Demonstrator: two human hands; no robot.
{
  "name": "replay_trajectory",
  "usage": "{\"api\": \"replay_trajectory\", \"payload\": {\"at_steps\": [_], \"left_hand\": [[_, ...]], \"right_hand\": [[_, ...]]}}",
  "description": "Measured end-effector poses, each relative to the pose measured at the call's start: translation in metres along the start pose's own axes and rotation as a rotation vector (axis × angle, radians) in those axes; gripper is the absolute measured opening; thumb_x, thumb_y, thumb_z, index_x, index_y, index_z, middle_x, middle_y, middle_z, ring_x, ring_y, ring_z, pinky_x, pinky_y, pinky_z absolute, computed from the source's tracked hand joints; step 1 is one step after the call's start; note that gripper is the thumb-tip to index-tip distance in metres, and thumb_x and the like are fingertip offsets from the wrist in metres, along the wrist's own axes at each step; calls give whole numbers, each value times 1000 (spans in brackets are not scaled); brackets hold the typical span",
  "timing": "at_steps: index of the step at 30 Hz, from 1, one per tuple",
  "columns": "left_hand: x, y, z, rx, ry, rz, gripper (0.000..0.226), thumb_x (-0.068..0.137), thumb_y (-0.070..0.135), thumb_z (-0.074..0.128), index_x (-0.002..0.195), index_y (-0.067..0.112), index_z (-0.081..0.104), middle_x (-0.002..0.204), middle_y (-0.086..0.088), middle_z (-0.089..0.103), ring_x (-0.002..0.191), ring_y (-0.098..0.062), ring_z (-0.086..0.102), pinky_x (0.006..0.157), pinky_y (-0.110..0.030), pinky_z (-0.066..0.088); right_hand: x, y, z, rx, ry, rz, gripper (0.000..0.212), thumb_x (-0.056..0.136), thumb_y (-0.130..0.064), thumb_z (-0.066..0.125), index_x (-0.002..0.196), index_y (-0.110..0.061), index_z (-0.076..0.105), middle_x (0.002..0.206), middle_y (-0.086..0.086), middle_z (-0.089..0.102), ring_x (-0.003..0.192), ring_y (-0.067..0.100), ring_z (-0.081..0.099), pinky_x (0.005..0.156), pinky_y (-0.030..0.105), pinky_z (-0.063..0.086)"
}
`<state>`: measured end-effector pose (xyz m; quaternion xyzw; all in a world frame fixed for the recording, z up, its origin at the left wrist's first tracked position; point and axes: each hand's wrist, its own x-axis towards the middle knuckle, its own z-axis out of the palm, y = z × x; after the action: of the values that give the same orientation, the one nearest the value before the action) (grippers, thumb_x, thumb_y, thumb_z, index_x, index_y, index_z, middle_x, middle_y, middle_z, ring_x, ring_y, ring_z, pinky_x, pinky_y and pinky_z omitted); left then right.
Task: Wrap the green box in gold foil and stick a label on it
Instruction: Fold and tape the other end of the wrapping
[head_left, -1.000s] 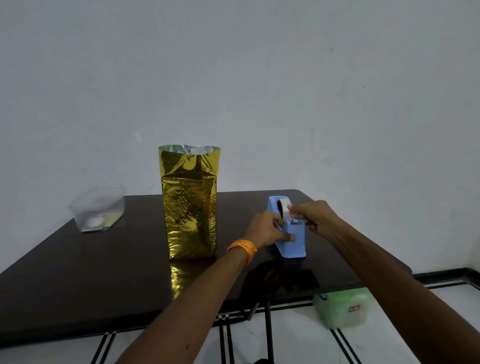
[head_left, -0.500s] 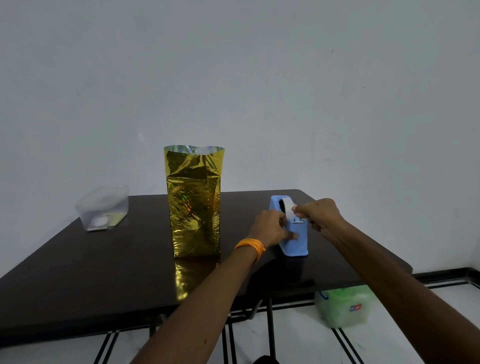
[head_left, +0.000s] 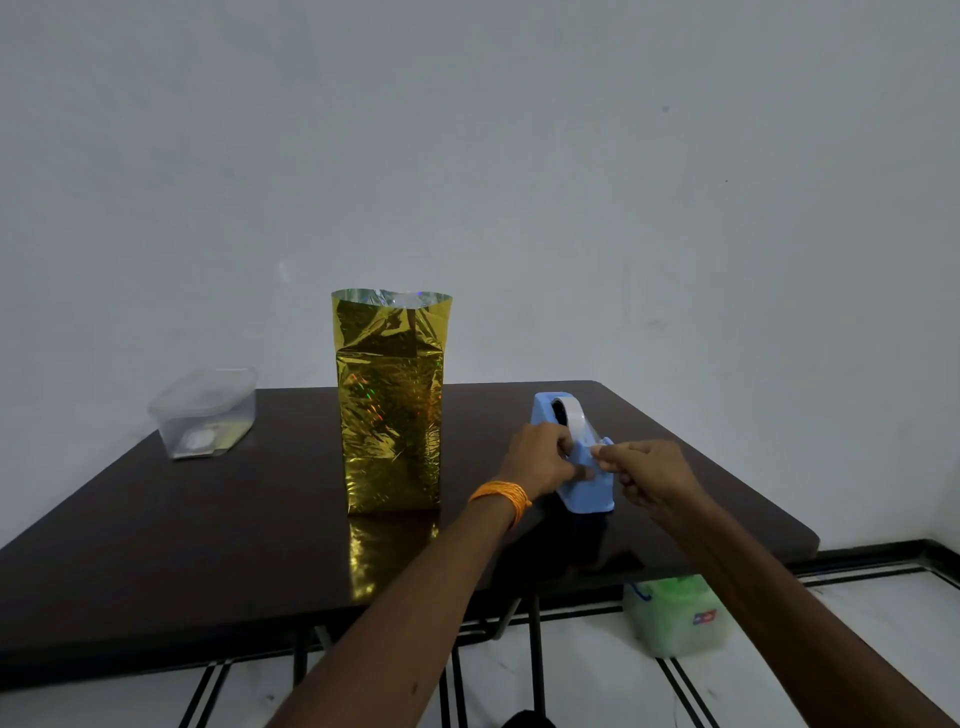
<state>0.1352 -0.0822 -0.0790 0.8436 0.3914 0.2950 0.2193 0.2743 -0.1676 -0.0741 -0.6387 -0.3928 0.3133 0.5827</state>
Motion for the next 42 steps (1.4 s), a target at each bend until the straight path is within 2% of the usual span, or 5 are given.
{"api": "replay_trajectory", "payload": {"at_steps": [14, 18, 23, 29, 42], "left_hand": [[0, -2, -1, -28, -19, 8, 40, 73, 32, 86, 94, 4, 67, 93, -13, 70, 86, -28, 66, 76, -40, 56], [1, -2, -1, -33, -17, 13, 38, 73, 31, 87, 91, 4, 66, 91, -13, 70, 85, -27, 66, 74, -39, 54], [0, -2, 0, -34, -19, 16, 36, 73, 29, 87, 91, 7, 66, 90, -11, 69, 80, -23, 63, 75, -38, 55], [-3, -2, 1, -61, -12, 7, 40, 74, 27, 87, 100, 5, 67, 97, -15, 71, 79, -23, 61, 73, -35, 53], [-4, -3, 1, -93, -11, 6, 45, 75, 27, 86, 107, 3, 67, 104, -16, 70, 86, -25, 63, 72, -29, 49]], "right_hand": [[0, 6, -8, 58, -55, 49, 26, 86, -9, 74, 64, -2, 63, 49, 5, 48, 40, 10, 35, 37, 18, 31], [-3, 11, -10, -138, -10, -114, 28, 85, -17, 76, 66, 2, 68, 59, 14, 64, 44, 13, 42, 42, 23, 33], [-4, 4, -7, -464, 88, -271, 27, 84, -20, 77, 61, -8, 72, 45, -4, 56, 40, 2, 44, 45, 19, 34], [-3, -10, -6, -682, 84, -337, 54, 80, -11, 76, 38, -18, 43, 37, -7, 33, 37, 6, 28, 43, 20, 28], [-1, 5, -15, -166, -70, -5, 28, 84, -16, 78, 66, 2, 67, 52, 8, 54, 40, 14, 38, 41, 22, 33]]}}
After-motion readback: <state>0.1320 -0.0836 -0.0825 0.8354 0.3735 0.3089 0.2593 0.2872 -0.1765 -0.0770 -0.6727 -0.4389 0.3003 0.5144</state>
